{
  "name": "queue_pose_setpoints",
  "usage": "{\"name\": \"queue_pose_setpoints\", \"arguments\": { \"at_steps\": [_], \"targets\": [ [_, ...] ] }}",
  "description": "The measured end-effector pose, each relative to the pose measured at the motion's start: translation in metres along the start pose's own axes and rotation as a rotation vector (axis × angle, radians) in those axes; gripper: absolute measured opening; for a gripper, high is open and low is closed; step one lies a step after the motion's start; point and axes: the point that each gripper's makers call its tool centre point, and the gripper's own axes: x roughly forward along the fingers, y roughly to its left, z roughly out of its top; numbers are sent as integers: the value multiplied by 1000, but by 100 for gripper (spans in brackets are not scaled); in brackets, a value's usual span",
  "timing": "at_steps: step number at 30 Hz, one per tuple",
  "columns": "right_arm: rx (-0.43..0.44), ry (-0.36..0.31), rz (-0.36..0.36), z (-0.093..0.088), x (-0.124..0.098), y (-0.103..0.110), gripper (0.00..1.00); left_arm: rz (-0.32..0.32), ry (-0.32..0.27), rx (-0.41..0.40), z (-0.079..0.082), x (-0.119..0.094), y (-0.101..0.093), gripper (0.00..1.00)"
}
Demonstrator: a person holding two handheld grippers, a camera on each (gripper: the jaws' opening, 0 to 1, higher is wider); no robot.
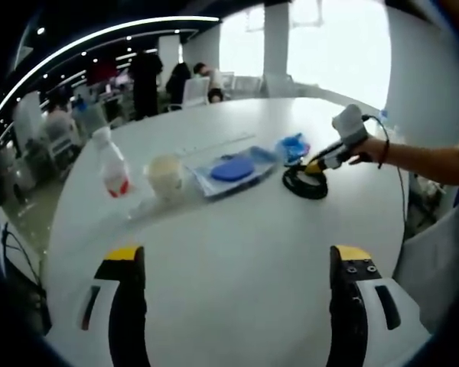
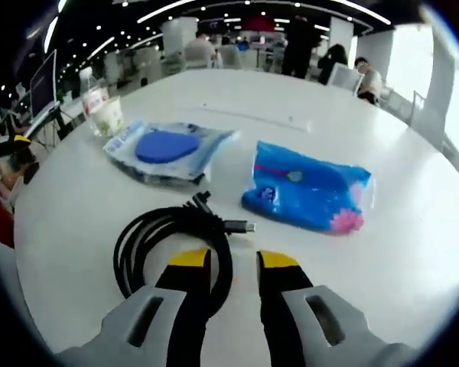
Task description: Arrange the tabletop items into an orderly group along one side of the table until the central work area is clear of visible clutter.
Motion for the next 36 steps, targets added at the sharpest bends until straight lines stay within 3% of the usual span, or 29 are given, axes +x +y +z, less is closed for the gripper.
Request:
{"name": "queue_pose_setpoints", "arguments": {
  "at_steps": [2,4,9,19,36],
  "targets": [
    [66,-26,7,6,-4,-1,34,2,-1,-1,0,0,1,98],
    [70,-48,2,11,-9,-4,44,6,-5,0,1,-1,2,98],
    [155,-101,37,22,-22,3,76,14,-10,-1,2,-3,4,99],
    [156,-188,87,41,-63,31,99,13,-29,-6,8,-6,5,99],
    [56,-271,164,49,-137,86,99,17,-76,-28,18,-19,9,99]
  ]
}}
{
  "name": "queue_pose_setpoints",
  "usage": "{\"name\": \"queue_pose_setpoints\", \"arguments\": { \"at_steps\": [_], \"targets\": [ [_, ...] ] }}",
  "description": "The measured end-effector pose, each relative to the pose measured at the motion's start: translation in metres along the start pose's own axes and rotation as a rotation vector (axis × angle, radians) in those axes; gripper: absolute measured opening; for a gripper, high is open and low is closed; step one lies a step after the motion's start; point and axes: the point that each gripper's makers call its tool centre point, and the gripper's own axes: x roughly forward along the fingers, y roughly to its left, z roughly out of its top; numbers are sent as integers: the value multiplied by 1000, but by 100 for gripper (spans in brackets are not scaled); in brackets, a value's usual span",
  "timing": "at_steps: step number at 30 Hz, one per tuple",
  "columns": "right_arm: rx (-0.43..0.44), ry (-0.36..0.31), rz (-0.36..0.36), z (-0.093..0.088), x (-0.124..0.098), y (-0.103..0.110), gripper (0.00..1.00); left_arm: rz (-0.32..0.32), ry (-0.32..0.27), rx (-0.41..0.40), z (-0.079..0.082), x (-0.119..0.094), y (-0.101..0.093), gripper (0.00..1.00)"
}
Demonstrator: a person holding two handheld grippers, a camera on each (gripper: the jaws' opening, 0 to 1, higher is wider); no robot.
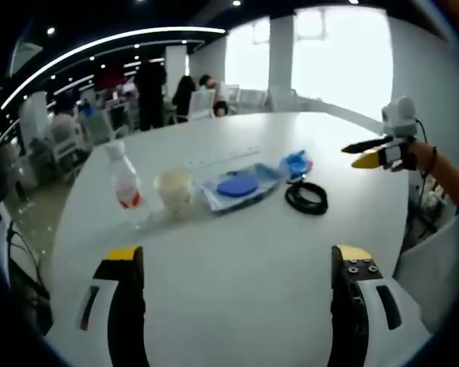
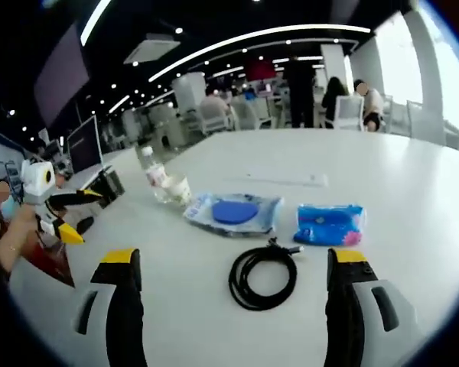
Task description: Arrange the tabletop items into an orderly group along one side of the table until the central work area is clear of visible clutter.
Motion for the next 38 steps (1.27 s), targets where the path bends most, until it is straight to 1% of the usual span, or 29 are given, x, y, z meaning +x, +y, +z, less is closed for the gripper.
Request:
{"name": "queue_pose_setpoints", "arguments": {
  "at_steps": [4,8,10,14,19,21,26,29,34,36,38],
  "targets": [
    [-22,-9,11,-1,-14,7,99,-8,3,-5,-1,-1,-2,99],
    [-34,-16,55,-3,-27,18,100,-10,1,7,1,-5,-6,99],
    [-47,-20,63,-5,-32,23,100,-11,-1,10,1,-9,-8,99],
    [-69,-16,45,-12,-39,26,100,-9,-7,9,-1,-14,-10,99],
    [-41,-14,43,-24,-50,31,100,7,7,-5,-11,-18,-9,99],
    [-59,1,32,-30,-53,33,100,11,9,-11,-15,-20,-9,99],
    [-80,13,28,-37,-55,35,100,24,16,-22,-23,-24,-7,99],
    [-86,20,45,-41,-54,42,100,30,15,-30,-25,-26,-7,99],
    [-144,78,55,-52,-52,47,99,31,14,-34,-27,-26,-9,99],
    [-153,80,54,-53,-52,46,99,31,14,-36,-28,-26,-9,99],
    [-142,82,62,-55,-53,46,99,32,17,-42,-29,-26,-9,99]
  ]
}}
